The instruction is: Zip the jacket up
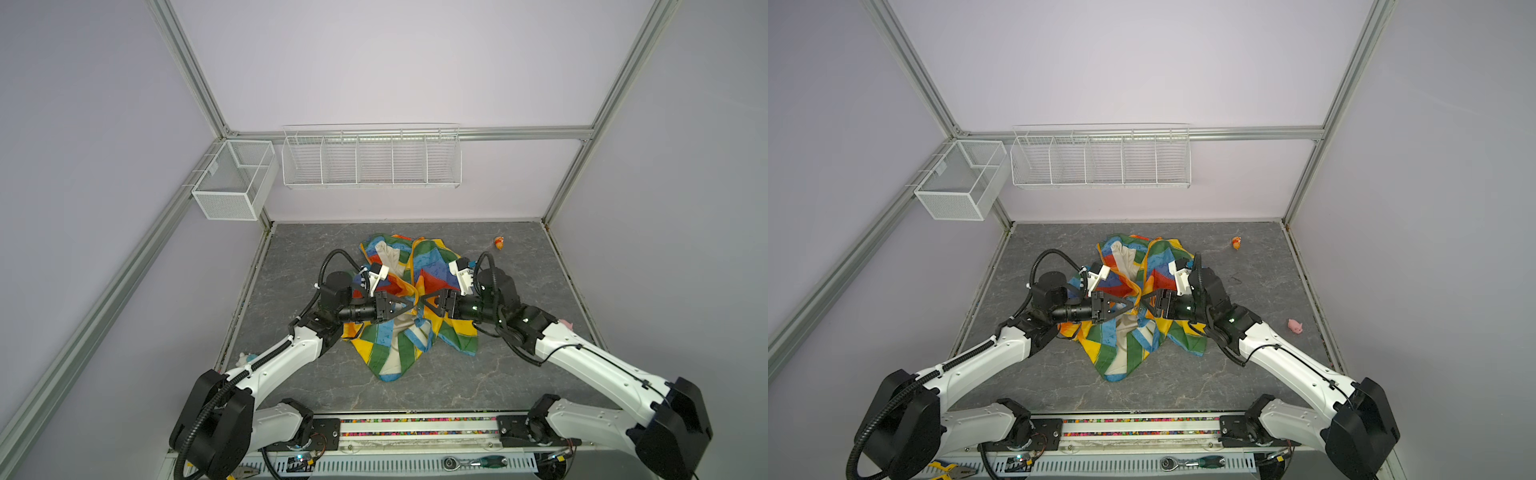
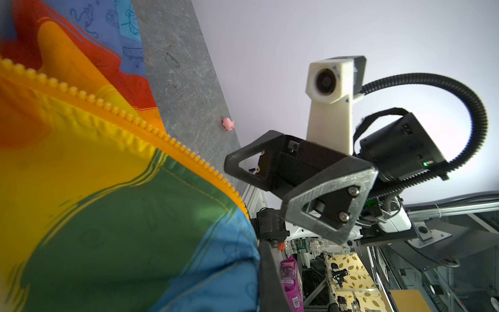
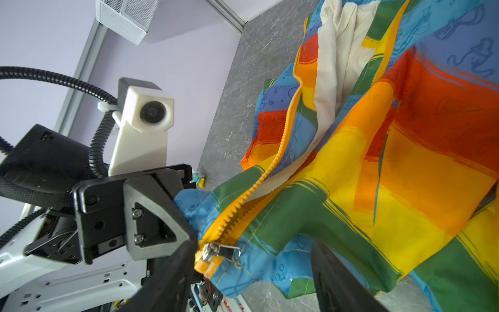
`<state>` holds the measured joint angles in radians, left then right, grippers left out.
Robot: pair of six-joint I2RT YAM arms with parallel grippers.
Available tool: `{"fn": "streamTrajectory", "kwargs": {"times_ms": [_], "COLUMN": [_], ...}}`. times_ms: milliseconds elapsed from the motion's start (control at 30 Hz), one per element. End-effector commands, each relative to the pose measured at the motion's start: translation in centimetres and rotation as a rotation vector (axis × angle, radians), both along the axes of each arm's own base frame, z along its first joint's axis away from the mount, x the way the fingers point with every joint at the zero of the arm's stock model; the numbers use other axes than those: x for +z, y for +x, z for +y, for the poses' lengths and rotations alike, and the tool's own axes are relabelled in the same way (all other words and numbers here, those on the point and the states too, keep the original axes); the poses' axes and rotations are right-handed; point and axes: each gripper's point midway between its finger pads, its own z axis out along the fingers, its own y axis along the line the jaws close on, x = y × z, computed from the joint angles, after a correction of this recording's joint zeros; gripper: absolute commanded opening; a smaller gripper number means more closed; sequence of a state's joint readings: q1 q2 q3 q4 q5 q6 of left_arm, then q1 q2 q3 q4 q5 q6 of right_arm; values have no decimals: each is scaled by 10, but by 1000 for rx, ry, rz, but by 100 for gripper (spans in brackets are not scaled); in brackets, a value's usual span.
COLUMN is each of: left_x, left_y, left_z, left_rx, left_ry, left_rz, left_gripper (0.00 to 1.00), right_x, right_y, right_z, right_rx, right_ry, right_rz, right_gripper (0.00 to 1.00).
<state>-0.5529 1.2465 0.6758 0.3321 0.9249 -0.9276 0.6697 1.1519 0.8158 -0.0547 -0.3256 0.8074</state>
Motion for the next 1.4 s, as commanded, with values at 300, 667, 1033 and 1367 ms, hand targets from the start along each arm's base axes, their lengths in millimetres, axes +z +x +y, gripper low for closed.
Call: {"fn": "streamTrajectory", "kwargs": {"times_ms": [300, 667, 1033, 1367], "left_x": [29, 30, 19, 10], "left_y": [-11, -11, -4, 37], "left_z": [-14, -14, -13, 3], "left_rx": [-120, -120, -77, 209], "left_ry": [-68, -70, -13, 82], "left_rz": [-122, -133, -106, -191], "left_gripper": [0, 0, 0, 0], "right_x": [13, 16, 5, -3], "right_y": [1, -2, -7, -11], "right_z": [4, 9, 3, -10], "right_rx": [-3, 14, -5, -145], "right_ry": [255, 347, 318, 385], "right_rz": [153, 209, 229, 393], "right_gripper": [59, 54, 56, 87]}}
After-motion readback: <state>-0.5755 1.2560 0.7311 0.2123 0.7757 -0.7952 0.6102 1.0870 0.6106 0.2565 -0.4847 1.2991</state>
